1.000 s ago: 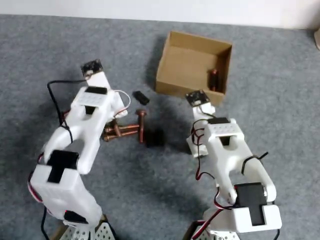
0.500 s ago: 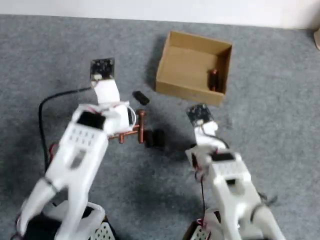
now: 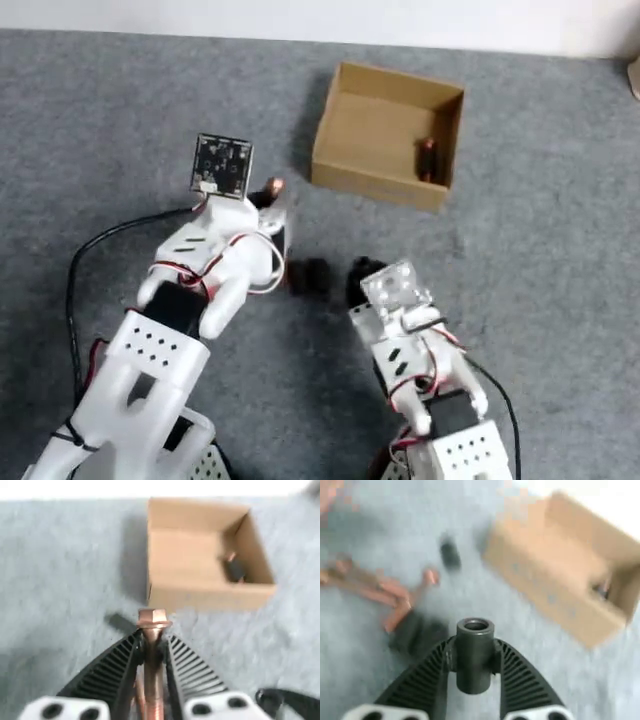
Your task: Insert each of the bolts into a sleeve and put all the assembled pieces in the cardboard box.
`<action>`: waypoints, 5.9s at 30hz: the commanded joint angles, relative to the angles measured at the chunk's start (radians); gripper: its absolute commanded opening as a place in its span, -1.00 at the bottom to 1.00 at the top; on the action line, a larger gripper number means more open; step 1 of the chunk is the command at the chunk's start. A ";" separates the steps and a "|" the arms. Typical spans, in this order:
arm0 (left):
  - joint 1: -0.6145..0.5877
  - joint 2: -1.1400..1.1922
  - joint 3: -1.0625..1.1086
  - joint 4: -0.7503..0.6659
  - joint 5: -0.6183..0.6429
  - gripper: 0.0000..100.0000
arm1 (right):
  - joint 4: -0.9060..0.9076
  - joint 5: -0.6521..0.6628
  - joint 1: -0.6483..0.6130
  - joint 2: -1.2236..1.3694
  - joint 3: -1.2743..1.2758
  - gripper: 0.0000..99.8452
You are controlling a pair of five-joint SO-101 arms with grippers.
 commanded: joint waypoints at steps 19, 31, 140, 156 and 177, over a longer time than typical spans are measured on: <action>0.159 -0.035 -0.007 -0.285 0.269 -0.99 | -0.031 -0.012 -0.160 -0.119 0.033 -0.99; 0.176 -0.036 0.042 -0.284 0.311 -0.99 | -0.031 -0.012 -0.157 -0.120 0.031 -0.99; 0.303 -0.035 0.249 -0.377 0.233 -0.61 | -0.067 -0.098 0.076 -0.120 0.030 -0.99; 0.154 -0.335 0.136 -0.032 0.229 -0.62 | -0.099 -0.097 0.076 -0.120 0.030 -0.99; 0.005 0.552 -0.125 -0.230 -0.143 -0.99 | -0.139 -0.094 0.122 -0.119 0.056 -0.99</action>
